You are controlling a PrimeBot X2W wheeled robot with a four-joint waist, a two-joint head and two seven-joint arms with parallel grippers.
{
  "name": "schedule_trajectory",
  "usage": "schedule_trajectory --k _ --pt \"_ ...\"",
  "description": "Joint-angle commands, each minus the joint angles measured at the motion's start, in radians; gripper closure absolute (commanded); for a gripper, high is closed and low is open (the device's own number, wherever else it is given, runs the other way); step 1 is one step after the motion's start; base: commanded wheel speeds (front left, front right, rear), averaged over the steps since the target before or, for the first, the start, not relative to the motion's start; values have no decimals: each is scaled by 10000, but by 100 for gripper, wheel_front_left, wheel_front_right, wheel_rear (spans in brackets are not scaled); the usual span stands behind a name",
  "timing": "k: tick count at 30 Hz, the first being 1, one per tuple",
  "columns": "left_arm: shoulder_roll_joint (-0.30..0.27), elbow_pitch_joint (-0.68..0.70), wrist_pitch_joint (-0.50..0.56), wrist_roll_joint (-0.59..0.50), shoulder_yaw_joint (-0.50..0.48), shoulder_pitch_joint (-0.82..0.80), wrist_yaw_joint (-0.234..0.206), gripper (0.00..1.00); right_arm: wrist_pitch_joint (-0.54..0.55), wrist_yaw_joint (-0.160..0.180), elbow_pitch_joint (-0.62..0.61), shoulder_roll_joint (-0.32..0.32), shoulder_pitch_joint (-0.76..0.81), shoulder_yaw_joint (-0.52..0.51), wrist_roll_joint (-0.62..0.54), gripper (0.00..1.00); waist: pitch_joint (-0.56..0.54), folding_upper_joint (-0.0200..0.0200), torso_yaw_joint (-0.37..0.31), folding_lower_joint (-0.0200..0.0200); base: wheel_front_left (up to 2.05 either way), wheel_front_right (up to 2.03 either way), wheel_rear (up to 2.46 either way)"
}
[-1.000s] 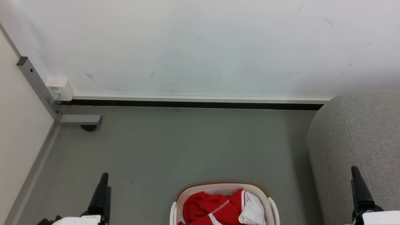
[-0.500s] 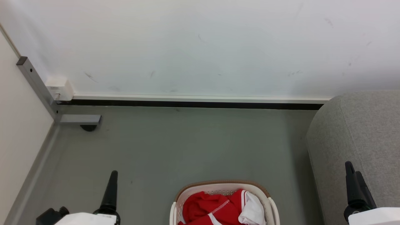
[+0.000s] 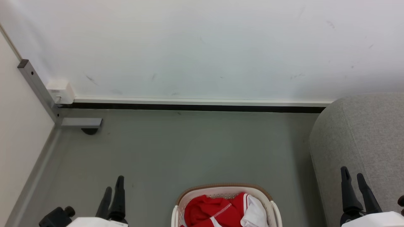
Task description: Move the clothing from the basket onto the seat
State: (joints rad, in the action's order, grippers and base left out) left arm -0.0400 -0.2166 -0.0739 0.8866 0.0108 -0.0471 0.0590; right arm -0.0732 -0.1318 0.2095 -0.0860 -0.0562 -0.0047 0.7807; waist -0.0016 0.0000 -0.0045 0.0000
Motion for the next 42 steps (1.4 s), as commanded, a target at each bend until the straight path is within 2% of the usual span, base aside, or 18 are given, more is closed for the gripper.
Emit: schedule_trajectory --k 1,23,42 --pt "-82 167 -114 -402 1 19 -46 0 -125 8 -57 -99 2 42 -388 0 -12 0 -6 0 0 0 0" --pt "-102 544 -755 -3776 232 283 -286 0 -762 11 243 -164 10 182 -3023 0 -33 0 -65 0 0 0 0" --pt "-161 623 -1221 -5783 202 537 -395 0 -1236 14 501 -93 139 -15 -4812 0 -31 0 -128 0 0 0 0"
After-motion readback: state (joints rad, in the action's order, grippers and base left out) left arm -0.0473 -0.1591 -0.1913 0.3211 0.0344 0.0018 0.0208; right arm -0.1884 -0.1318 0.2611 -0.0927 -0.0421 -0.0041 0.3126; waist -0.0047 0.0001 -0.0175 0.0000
